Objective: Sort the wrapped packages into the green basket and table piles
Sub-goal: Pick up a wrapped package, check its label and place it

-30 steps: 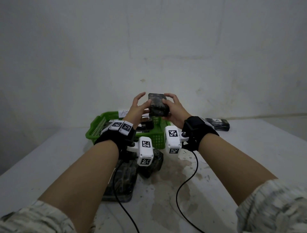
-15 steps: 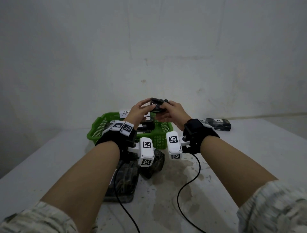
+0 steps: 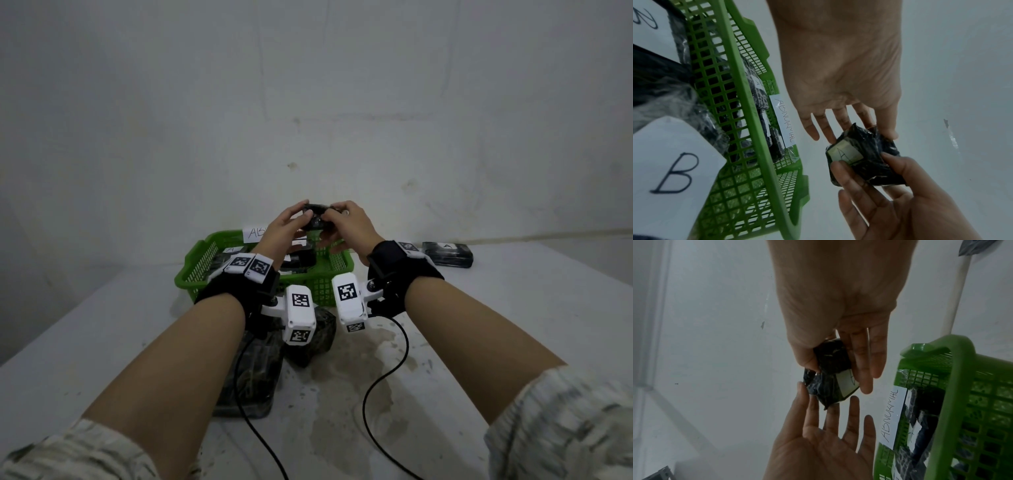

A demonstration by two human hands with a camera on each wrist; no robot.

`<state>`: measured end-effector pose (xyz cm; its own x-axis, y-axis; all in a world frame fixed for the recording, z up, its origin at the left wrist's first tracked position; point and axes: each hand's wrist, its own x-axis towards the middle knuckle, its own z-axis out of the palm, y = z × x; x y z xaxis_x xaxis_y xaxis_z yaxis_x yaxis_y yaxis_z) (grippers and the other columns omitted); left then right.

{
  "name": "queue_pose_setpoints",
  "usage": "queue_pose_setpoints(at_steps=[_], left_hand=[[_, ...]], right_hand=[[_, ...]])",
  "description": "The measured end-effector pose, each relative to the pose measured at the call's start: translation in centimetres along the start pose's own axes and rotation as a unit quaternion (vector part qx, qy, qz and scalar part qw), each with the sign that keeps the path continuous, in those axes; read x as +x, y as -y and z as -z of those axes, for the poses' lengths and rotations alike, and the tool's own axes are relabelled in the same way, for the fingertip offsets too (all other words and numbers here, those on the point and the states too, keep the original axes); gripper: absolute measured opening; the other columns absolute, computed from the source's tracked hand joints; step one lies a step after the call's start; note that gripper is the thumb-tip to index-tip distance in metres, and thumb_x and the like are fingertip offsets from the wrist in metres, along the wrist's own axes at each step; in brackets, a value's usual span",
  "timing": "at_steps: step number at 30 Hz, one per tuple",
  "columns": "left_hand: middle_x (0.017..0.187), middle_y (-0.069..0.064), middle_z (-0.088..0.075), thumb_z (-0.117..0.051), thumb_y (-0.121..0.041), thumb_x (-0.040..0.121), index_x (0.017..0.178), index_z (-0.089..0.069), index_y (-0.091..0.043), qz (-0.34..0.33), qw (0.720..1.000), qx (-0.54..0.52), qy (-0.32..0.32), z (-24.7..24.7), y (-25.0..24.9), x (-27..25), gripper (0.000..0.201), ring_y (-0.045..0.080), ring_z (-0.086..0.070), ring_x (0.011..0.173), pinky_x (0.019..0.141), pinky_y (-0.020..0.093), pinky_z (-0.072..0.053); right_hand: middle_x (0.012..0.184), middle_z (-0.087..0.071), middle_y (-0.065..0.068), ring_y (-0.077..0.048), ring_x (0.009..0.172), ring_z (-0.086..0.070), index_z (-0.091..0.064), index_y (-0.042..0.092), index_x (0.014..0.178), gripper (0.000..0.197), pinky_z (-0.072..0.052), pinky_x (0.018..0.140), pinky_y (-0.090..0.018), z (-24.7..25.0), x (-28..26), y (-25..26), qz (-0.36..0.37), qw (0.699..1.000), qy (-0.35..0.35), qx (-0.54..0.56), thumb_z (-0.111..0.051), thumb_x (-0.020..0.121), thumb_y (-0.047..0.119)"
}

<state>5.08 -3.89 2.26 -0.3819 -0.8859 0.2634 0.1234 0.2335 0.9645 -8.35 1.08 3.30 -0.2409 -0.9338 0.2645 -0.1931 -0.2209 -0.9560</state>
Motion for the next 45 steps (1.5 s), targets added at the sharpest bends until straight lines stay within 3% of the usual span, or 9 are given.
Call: queue_pose_setpoints(at_steps=[6,10,16,18,21,26,33,40,45], left_hand=[[0.127,0.012,-0.055,-0.061,-0.007,0.088,0.141,-0.035,-0.022,-0.013,1.000,0.011,-0.015,0.4,0.7,0.2,0.061,0.026,-0.056,0.113,0.081,0.035,-0.050],[0.124,0.018,-0.055,-0.056,-0.015,0.093,0.139,-0.033,-0.023,-0.016,0.997,-0.049,-0.063,0.9,0.5,0.3,0.053,0.032,-0.057,0.110,0.087,0.044,-0.050],[0.113,0.009,-0.059,-0.052,-0.012,0.095,0.142,-0.033,-0.025,-0.029,0.999,-0.026,-0.009,0.6,0.0,0.1,0.053,0.024,-0.061,0.097,0.071,0.030,-0.055],[0.105,0.006,-0.061,-0.047,-0.015,0.098,0.141,-0.034,-0.025,-0.025,0.999,-0.031,-0.001,0.7,-0.1,0.0,0.047,0.022,-0.063,0.089,0.066,0.029,-0.057],[0.100,0.005,-0.062,-0.046,-0.016,0.098,0.141,-0.036,-0.024,-0.016,0.998,-0.054,0.005,0.6,-0.4,0.0,0.044,0.020,-0.062,0.086,0.061,0.026,-0.054],[0.117,0.011,-0.060,-0.049,-0.027,0.096,0.138,-0.041,-0.022,0.005,0.998,-0.060,0.016,0.1,-0.8,-0.2,0.043,0.026,-0.064,0.094,0.090,0.048,-0.051],[0.115,0.018,-0.058,-0.053,-0.019,0.095,0.136,-0.040,-0.017,0.016,0.998,-0.048,-0.030,0.4,-0.7,0.2,0.042,0.036,-0.061,0.096,0.089,0.051,-0.051],[0.106,0.008,-0.060,-0.048,-0.018,0.097,0.135,-0.045,-0.021,0.002,0.998,-0.032,-0.063,0.9,-0.6,0.4,0.038,0.022,-0.061,0.088,0.077,0.033,-0.052],[0.094,0.007,-0.065,-0.042,0.005,0.093,0.119,-0.062,-0.012,-0.021,0.998,0.044,-0.041,1.2,-0.7,0.4,0.037,0.022,-0.060,0.088,0.085,0.044,-0.051]], right_hand=[[0.075,-0.070,-0.009,-0.016,0.058,-0.066,-0.060,0.009,0.110,0.053,-0.045,0.055,-0.022,0.6,-0.5,0.7,-0.016,0.996,0.065,-0.056,-0.044,0.093,0.057],[0.063,-0.055,-0.003,-0.005,0.046,-0.051,-0.063,0.001,0.114,0.035,-0.037,0.042,-0.012,1.0,-0.3,0.7,0.011,0.996,0.062,-0.055,-0.055,0.095,0.029],[0.095,-0.066,-0.009,-0.014,0.080,-0.063,-0.063,0.006,0.099,0.020,-0.048,0.058,-0.010,1.0,0.0,0.2,0.044,0.999,0.028,-0.014,-0.068,0.087,0.020],[0.096,-0.066,-0.007,-0.016,0.088,-0.063,-0.059,0.010,0.090,0.021,-0.048,0.063,-0.014,1.1,-0.1,0.0,0.042,0.998,0.028,-0.024,-0.069,0.085,0.027],[0.105,-0.065,-0.007,-0.026,0.096,-0.063,-0.051,0.016,0.104,0.024,-0.055,0.070,-0.030,1.1,-0.5,0.3,-0.004,0.997,0.077,0.002,-0.060,0.091,0.034],[0.110,-0.059,-0.011,-0.030,0.092,-0.065,-0.040,0.018,0.103,0.024,-0.057,0.075,-0.056,0.7,-1.1,0.3,-0.017,0.995,0.103,0.001,-0.057,0.094,0.033],[0.095,-0.063,-0.007,-0.023,0.079,-0.064,-0.043,0.016,0.114,0.033,-0.058,0.059,-0.035,0.7,-1.3,-0.1,-0.008,0.989,0.148,0.012,-0.063,0.088,0.008],[0.090,-0.057,-0.006,-0.022,0.080,-0.059,-0.049,0.011,0.122,0.028,-0.055,0.066,-0.035,0.9,-0.6,0.3,-0.059,0.991,0.097,0.077,-0.032,0.100,0.010],[0.111,-0.053,-0.015,-0.029,0.083,-0.059,-0.040,0.024,0.126,0.030,-0.052,0.048,-0.028,1.6,-0.2,0.3,-0.087,0.985,0.098,0.110,-0.028,0.101,0.011]])
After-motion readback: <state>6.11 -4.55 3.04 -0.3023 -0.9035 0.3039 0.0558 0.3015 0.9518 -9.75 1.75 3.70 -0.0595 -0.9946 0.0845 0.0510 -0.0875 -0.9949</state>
